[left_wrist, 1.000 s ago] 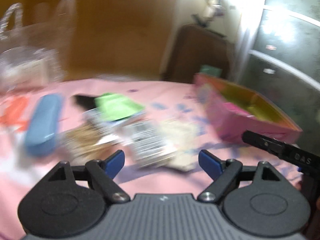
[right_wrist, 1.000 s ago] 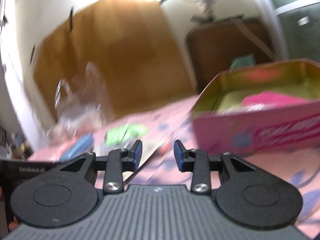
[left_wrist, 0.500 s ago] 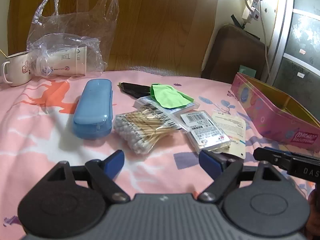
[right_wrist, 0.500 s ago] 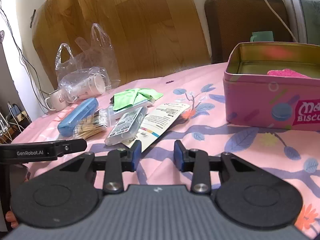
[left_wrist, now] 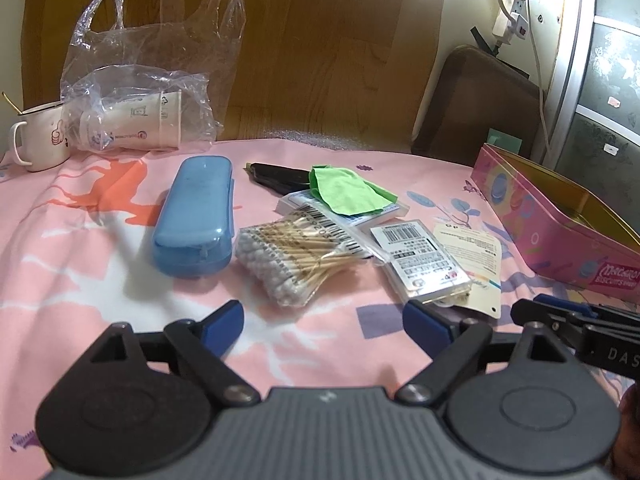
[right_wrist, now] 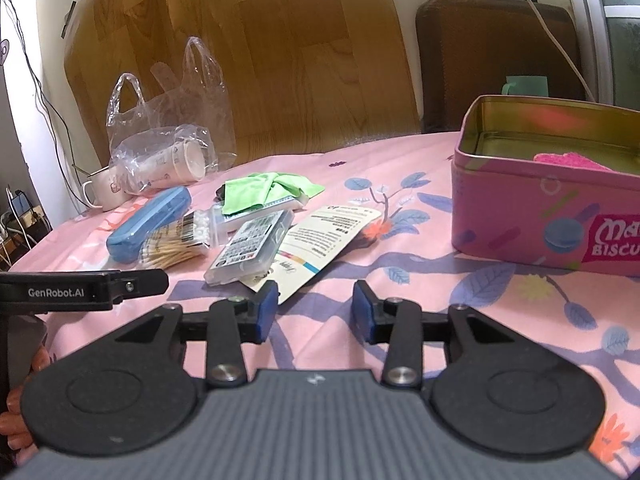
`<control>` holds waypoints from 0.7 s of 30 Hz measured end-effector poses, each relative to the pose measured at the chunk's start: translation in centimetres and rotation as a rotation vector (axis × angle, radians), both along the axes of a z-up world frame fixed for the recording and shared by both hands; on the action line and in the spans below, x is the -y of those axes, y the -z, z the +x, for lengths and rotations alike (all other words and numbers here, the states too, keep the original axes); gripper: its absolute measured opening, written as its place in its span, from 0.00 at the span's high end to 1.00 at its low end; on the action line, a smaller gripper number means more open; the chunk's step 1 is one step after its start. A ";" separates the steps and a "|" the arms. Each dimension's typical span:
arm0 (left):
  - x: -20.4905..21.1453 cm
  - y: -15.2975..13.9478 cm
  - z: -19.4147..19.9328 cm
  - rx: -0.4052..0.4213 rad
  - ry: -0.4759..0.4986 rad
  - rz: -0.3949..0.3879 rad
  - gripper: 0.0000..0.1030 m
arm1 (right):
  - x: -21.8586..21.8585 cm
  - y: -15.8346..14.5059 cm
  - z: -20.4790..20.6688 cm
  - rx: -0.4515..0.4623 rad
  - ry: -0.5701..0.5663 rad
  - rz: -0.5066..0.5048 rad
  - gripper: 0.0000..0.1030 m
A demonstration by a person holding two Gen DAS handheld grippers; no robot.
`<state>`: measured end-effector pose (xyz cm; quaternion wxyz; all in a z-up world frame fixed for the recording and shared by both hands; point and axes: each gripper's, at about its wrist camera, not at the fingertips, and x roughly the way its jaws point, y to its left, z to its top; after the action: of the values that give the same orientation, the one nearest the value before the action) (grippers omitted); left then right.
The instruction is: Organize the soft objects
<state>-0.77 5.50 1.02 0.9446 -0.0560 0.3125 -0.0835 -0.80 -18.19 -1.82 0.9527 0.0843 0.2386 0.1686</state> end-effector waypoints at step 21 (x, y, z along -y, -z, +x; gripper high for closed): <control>-0.3 -0.4 -0.6 0.044 0.006 -0.016 0.07 | -0.4 0.1 -0.4 0.020 0.002 -0.026 0.51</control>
<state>-1.37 5.78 1.41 0.9506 -0.0610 0.2909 -0.0899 -1.17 -17.75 -1.91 0.9563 0.0703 0.2310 0.1651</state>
